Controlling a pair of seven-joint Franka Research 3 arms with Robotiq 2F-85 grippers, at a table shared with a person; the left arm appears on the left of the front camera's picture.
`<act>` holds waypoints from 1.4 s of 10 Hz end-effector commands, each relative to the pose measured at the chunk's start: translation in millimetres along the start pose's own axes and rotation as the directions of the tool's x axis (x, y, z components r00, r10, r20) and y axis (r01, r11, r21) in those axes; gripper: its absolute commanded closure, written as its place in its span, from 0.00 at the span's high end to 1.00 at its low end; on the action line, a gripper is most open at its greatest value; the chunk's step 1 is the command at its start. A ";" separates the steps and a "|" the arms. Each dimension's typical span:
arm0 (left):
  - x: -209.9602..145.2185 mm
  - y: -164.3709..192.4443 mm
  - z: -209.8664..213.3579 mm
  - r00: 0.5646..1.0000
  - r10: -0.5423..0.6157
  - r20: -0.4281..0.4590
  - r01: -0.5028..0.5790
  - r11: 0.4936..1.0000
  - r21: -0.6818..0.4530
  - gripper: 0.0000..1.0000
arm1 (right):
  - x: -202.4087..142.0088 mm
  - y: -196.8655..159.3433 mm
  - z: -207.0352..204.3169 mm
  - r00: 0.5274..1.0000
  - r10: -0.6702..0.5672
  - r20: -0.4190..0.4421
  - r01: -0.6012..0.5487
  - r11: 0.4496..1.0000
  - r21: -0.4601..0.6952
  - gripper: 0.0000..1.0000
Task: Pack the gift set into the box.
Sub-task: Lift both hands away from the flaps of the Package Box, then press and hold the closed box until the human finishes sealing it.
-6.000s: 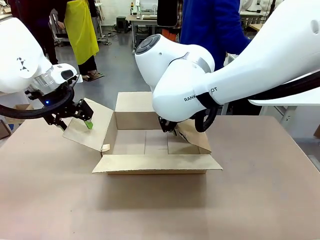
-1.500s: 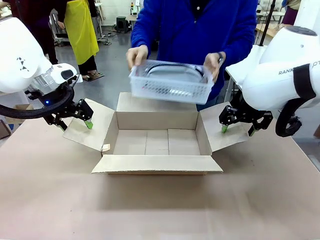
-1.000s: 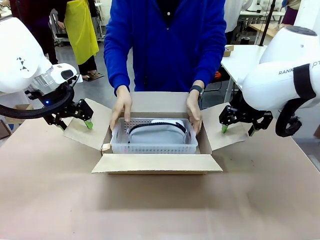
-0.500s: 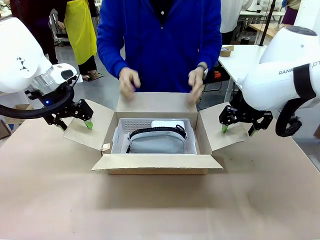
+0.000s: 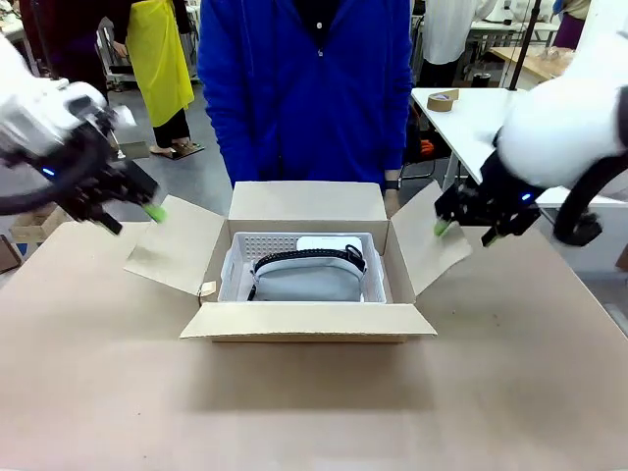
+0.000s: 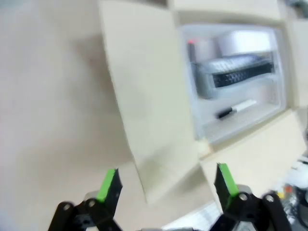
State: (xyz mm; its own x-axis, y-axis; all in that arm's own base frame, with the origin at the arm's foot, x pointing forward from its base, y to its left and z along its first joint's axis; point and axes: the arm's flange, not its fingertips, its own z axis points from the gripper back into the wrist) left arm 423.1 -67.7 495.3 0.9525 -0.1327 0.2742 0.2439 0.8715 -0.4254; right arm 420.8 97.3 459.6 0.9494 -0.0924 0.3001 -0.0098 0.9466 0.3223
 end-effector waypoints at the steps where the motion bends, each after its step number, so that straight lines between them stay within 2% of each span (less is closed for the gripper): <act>1: -33.5 36.0 45.7 0.994 -0.109 -0.032 0.093 0.942 -0.323 1.00 | -26.6 -62.9 51.7 0.993 0.116 -0.025 -0.098 0.922 0.374 1.00; 2: -46.8 53.6 53.5 0.975 -0.215 0.050 0.216 0.879 -0.425 1.00 | -40.3 -90.2 66.0 0.990 0.144 -0.005 -0.126 0.884 0.450 1.00; 3: -58.9 71.3 57.7 0.968 -0.226 0.110 0.251 0.844 -0.473 1.00 | -55.3 -112.8 73.8 0.989 0.147 0.027 -0.141 0.855 0.498 1.00; 4: -69.3 94.7 59.3 0.972 -0.177 0.157 0.233 0.828 -0.510 1.00 | -73.8 -141.8 79.0 0.995 0.060 0.084 -0.096 0.833 0.545 1.00; 5: -72.9 113.3 57.0 0.980 -0.121 0.160 0.190 0.809 -0.556 1.00 | -84.7 -164.4 77.9 0.989 -0.063 0.137 -0.031 0.801 0.598 1.00; 6: -71.5 126.0 53.0 0.987 -0.032 0.155 0.116 0.813 -0.570 1.00 | -86.5 -176.9 70.2 0.965 -0.198 0.170 0.045 0.768 0.638 1.00; 7: -61.0 133.8 46.6 0.995 0.049 0.088 0.006 0.841 -0.541 1.00 | -52.8 -142.8 99.3 0.993 0.037 0.114 -0.094 0.831 0.548 1.00; 8: -85.9 119.3 61.6 0.980 -0.105 0.168 0.180 0.825 -0.536 1.00 | -52.8 -142.8 99.3 0.993 0.037 0.114 -0.094 0.831 0.548 1.00; 14: -85.9 119.3 61.6 0.980 -0.105 0.168 0.180 0.825 -0.536 1.00 | -52.8 -142.8 99.3 0.993 0.037 0.114 -0.094 0.831 0.548 1.00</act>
State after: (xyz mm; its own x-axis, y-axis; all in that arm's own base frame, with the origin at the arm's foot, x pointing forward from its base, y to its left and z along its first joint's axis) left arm 360.5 76.6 477.2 0.8877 -0.1447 0.4370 0.4512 0.4618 -0.7636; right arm 339.1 -61.6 484.6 0.9160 -0.0936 0.3901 -0.2428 0.6447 0.7248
